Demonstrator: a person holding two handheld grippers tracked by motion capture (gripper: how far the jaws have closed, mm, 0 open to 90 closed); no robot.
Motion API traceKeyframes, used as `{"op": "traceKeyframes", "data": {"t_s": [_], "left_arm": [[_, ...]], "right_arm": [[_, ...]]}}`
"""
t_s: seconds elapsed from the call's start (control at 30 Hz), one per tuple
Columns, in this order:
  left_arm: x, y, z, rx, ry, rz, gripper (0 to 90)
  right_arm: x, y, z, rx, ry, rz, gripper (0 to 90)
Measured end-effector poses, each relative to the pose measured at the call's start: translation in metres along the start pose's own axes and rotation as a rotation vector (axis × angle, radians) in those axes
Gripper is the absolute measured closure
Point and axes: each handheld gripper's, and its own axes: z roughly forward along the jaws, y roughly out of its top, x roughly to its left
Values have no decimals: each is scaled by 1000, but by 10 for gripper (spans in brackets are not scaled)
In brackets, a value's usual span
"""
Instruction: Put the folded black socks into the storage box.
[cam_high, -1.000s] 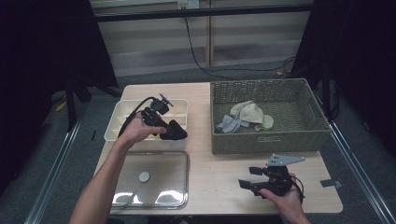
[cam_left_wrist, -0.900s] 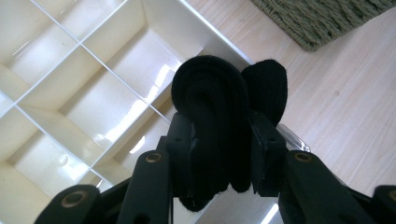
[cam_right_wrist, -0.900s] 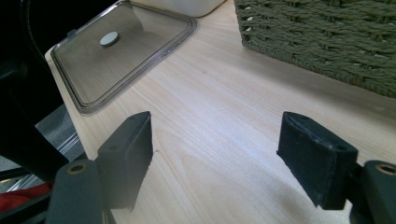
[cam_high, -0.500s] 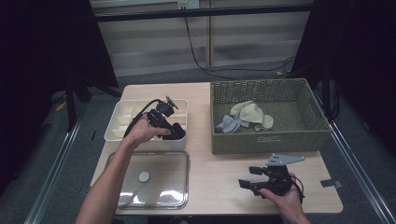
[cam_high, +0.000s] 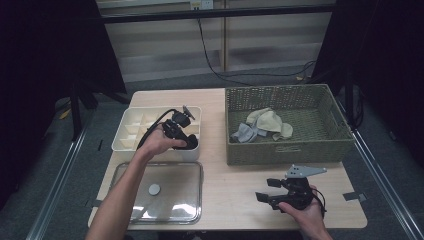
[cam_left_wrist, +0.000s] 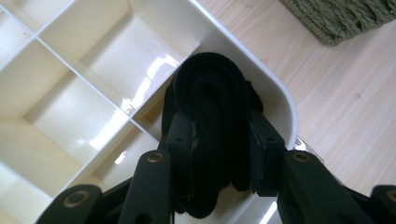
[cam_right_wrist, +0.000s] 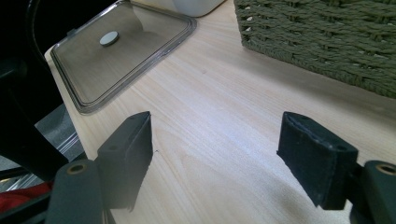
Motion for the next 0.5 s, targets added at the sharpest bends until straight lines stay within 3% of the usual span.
{"op": "traceKeyframes", "data": {"t_s": [0.5], "left_arm": [[0, 6, 8, 40, 2, 2, 667]], "right_arm": [[1, 0, 1, 4, 1, -2, 259]]}}
